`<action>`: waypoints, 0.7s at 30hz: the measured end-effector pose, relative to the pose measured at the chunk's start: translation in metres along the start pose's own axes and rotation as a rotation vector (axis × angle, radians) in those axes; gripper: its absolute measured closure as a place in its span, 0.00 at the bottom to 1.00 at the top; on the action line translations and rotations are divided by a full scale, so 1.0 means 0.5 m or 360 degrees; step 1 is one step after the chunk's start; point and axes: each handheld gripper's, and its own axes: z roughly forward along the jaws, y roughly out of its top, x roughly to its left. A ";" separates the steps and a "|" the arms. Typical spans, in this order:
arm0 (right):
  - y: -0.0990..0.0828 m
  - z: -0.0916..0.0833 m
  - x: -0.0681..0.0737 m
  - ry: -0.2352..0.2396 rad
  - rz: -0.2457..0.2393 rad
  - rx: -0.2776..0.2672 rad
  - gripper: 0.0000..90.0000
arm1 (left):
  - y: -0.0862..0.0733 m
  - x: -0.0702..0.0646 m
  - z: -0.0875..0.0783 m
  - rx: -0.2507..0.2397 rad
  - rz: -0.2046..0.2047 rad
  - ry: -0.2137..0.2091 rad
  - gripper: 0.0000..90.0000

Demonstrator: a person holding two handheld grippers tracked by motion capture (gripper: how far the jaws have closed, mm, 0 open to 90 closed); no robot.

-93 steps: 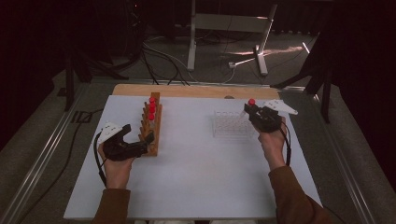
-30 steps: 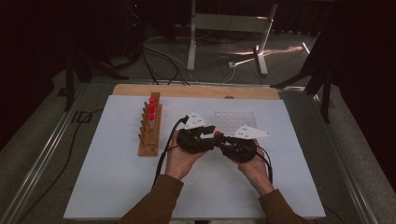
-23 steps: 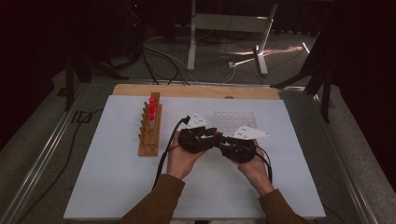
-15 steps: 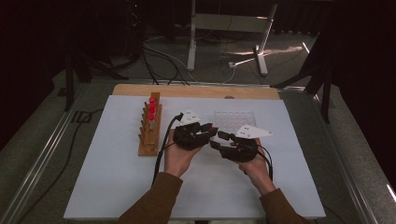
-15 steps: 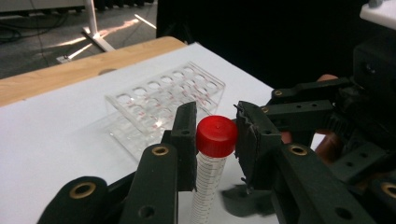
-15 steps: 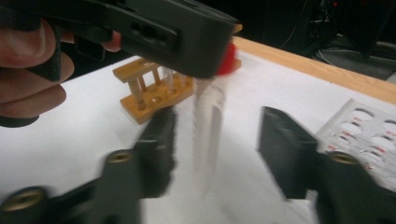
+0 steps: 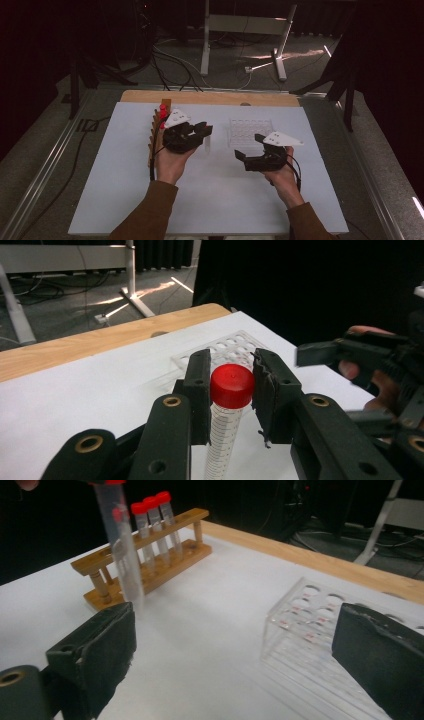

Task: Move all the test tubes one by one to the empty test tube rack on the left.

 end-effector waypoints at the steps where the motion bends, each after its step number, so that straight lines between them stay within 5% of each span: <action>1: 0.000 -0.003 -0.002 -0.0004 0.0004 -0.0007 0.03 | 0.000 0.005 -0.005 0.0003 0.0004 0.0016 0.79; 16: -0.013 -0.045 -0.029 -0.0047 0.0012 -0.0052 0.00 | -0.012 0.076 -0.093 -0.0083 0.0014 0.0314 0.79; 21: -0.014 -0.058 -0.039 -0.0068 0.0013 -0.0072 0.00 | -0.014 0.102 -0.116 -0.0137 -0.0037 0.0387 0.79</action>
